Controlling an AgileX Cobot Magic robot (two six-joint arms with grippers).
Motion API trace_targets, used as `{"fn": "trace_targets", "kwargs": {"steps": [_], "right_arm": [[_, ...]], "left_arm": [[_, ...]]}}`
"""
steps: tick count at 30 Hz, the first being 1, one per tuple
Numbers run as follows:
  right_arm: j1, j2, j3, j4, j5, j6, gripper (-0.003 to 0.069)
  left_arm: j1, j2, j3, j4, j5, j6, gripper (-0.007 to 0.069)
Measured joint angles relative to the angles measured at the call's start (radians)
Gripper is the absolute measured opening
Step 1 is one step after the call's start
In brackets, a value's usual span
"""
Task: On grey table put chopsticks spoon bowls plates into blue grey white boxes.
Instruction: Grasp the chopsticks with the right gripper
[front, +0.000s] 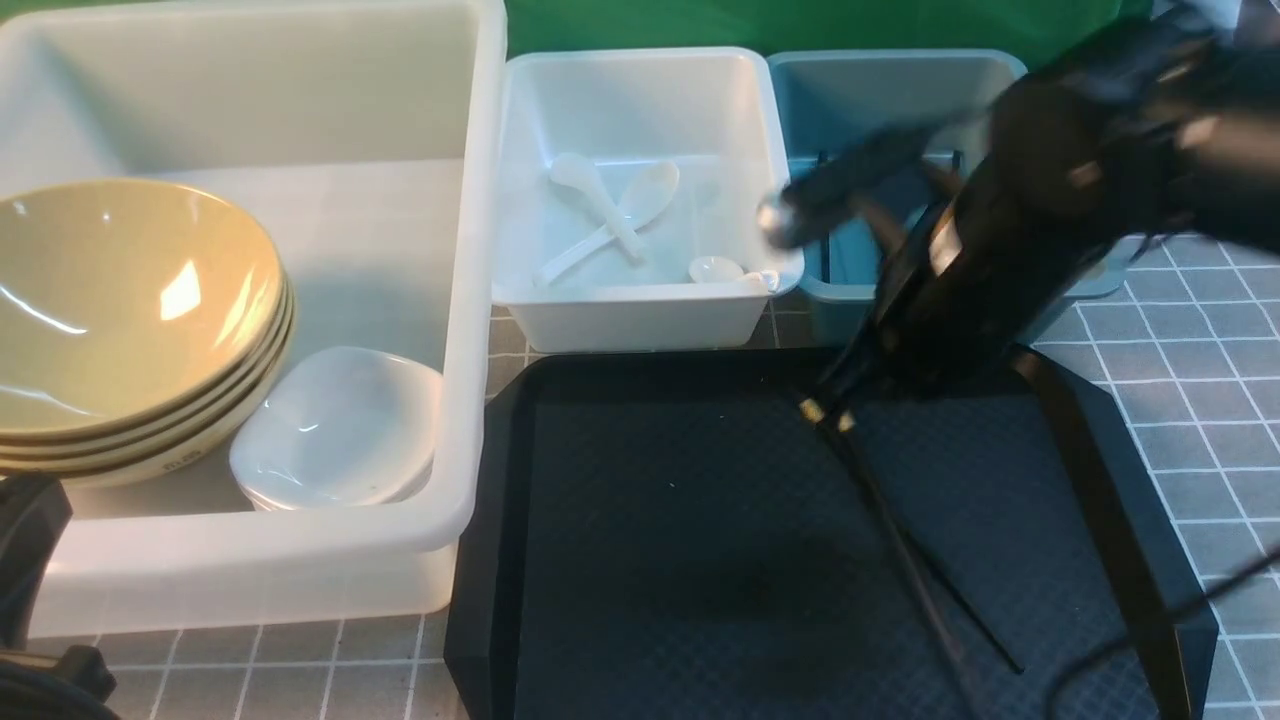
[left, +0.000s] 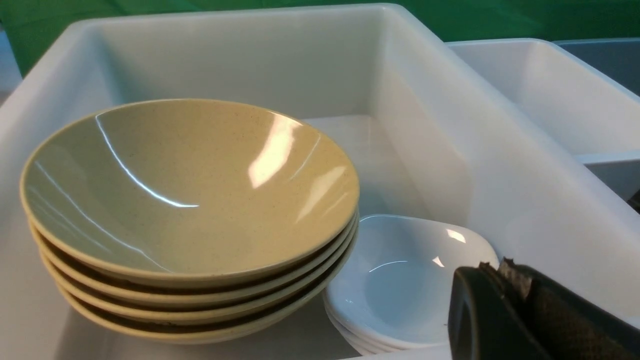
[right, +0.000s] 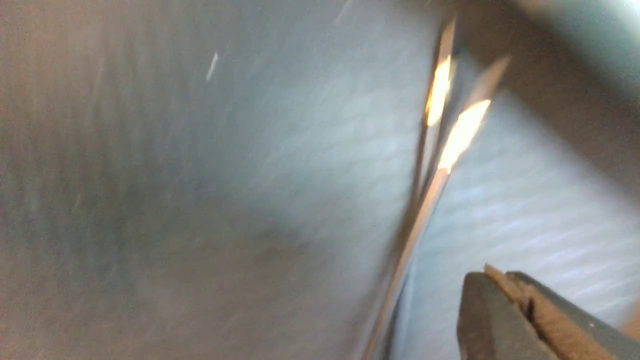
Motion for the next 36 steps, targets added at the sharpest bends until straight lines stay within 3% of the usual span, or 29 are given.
{"fn": "trace_targets", "kwargs": {"steps": [4,10,18,20,26,31,36], "right_arm": [[-0.086,-0.035,-0.025,-0.032,-0.146,0.028,0.0034],[-0.160,-0.033,-0.041,-0.015,-0.163,0.018,0.0031],[-0.183,0.024,-0.023,0.015,0.064,-0.011,0.0048],[-0.201,0.068,0.012,0.032,0.091,-0.015,0.0089],[-0.287,0.213,0.116,0.050,0.082,0.007,0.0325],[-0.304,0.243,0.120,0.100,0.048,0.006,0.0372],[-0.304,0.271,0.123,0.161,0.008,0.004,0.0351]], "left_arm": [[0.000,0.000,0.000,0.000,0.000,0.000,-0.0008],[0.000,0.000,0.000,0.000,0.000,0.000,-0.0008],[0.000,0.000,0.000,0.000,0.000,0.000,-0.0008],[0.000,0.000,0.000,0.000,0.000,0.000,-0.0008],[0.000,0.000,0.000,0.000,0.016,-0.001,-0.0008],[0.000,0.000,0.000,0.000,0.018,-0.001,-0.0008],[0.000,0.000,0.000,0.000,0.018,-0.001,-0.0008]]}}
